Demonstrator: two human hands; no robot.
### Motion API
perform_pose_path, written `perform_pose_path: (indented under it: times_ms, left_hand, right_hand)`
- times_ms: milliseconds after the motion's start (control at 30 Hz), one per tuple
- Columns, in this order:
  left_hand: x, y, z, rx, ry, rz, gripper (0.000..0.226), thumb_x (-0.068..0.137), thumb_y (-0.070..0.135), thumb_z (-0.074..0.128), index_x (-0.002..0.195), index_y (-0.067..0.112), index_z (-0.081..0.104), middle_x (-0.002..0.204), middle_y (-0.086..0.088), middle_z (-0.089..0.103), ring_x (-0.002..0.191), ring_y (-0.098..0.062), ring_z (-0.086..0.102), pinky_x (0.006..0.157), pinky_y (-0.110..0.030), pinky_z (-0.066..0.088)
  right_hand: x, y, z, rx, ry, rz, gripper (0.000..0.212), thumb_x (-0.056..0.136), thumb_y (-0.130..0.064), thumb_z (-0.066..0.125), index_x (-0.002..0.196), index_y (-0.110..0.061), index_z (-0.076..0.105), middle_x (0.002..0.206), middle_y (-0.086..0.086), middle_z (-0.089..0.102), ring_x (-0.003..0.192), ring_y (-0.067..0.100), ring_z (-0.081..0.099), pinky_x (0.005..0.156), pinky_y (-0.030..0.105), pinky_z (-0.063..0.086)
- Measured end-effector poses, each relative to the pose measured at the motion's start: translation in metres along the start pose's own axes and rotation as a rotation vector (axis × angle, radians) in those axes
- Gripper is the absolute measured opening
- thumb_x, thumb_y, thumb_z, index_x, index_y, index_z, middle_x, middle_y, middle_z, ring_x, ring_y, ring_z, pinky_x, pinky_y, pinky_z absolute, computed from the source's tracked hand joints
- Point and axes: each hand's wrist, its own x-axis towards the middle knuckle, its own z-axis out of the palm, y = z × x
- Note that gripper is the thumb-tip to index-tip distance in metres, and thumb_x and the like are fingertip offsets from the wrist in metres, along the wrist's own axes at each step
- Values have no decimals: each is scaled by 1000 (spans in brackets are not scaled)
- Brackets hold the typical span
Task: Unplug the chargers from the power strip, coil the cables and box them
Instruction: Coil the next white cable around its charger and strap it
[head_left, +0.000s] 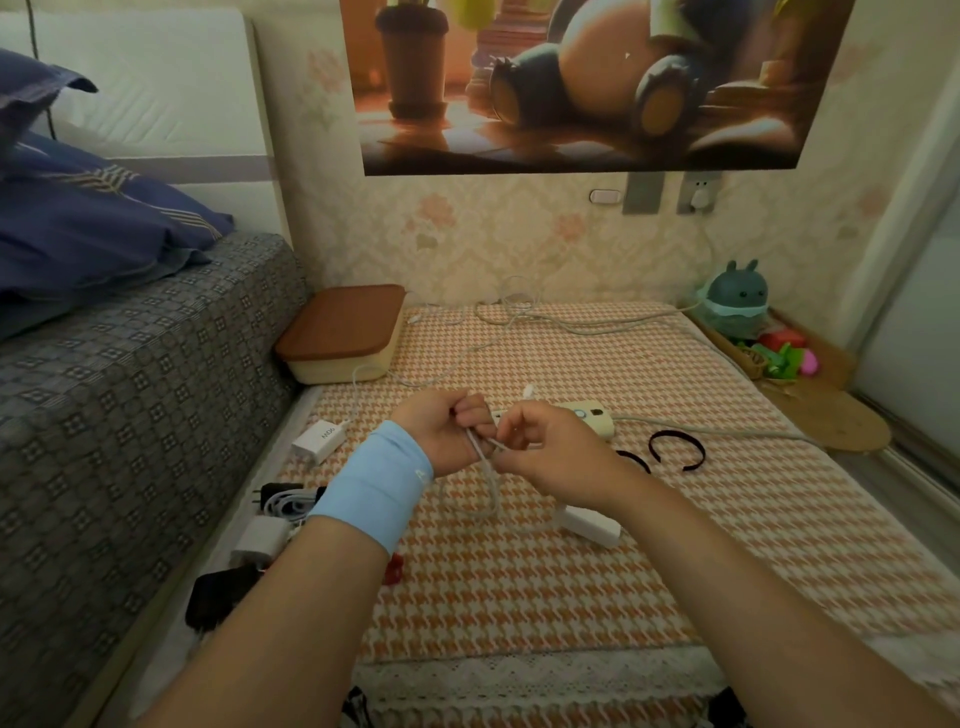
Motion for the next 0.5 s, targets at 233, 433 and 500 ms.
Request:
perform_pose_path:
  times_ms: [233,433,500]
  left_hand:
    - [0,1,9,68,16,3,39,107,25,21,72,17,36,45,5,28,31,-10,26,40,-22,29]
    - [-2,10,3,-40,79,32,48,108,30,20,63,17,33,44,4,27,29,-11,24,33,-20,25]
    - [-3,17,-2,-67,81,11,50,108,31,21,62,17,33,44,3,27,30,-12,24,33,-22,23]
  right_hand:
    - [-7,-5,-7,206,-45,165,8,98,-9,62,104,-13,66,94,4,78,68,20,76,42,28,44]
    - [-4,5,-23,-31,193,167,49,89,17,48,90,-22,78,124,2,69,103,23,71,68,29,59]
    - [-4,10,-31,-186,199,209,55,88,18,48,96,-27,78,130,-2,66,107,25,70,72,38,60]
